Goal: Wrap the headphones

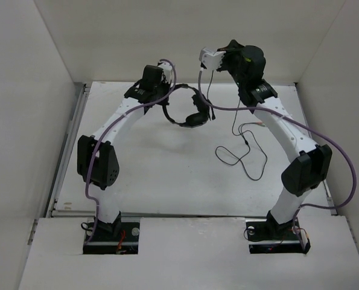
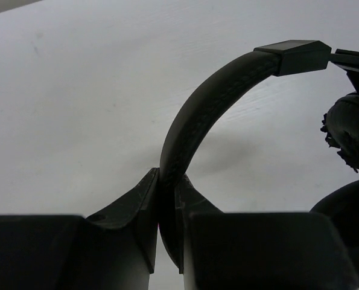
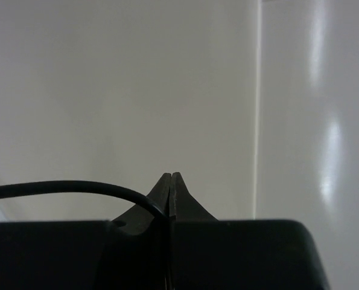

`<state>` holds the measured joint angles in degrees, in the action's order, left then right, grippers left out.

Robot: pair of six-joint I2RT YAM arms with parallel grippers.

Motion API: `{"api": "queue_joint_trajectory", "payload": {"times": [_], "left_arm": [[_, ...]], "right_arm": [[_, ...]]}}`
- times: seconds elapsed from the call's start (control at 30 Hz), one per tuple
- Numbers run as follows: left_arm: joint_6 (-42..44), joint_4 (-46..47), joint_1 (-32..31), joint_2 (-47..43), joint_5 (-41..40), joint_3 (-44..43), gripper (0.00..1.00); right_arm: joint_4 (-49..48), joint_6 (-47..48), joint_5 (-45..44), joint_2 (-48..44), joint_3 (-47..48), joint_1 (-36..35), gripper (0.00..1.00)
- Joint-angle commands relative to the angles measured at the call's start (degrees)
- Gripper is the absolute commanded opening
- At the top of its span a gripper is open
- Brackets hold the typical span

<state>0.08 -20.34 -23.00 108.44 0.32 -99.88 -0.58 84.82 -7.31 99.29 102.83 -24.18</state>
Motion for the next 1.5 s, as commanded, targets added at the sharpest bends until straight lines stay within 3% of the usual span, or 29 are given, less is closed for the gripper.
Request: {"api": "queue_joint_trajectory", "payload": {"times": [0.0,0.17,0.5,1.07,1.23,1.47], "left_arm": [[1.2,9.4,0.8,-11.1,9.9,-0.2,0.0],[2.3,9.2,-1.4,-13.6,15.5,-1.4,0.0],[2.2,8.1,-5.2,-15.5,19.6,-2.5,0.0],[-3.1,7.3,-4.3,-18.4,22.8,-3.6,0.0],[-5.8,7.3,-4.1,-17.5,25.3,-6.2,0.0],[-11.8,8.9,-3.1,-16.3,28.8,-8.6,0.0]], "right_arm": [[-2.4,-8.2,3.1,1.5,1.4,1.0,0.0],[0.1,-16.2,6.4,1.6,1.1,1.0,0.0],[-0.5,-18.1,6.6,3.1,2.8,-0.4,0.0],[1.4,-32.1,8.6,4.2,5.5,4.2,0.0],[3.8,-41.0,11.8,5.1,7.0,4.8,0.0],[10.0,-61.9,22.9,5.7,8.9,6.6,0.0]]}}
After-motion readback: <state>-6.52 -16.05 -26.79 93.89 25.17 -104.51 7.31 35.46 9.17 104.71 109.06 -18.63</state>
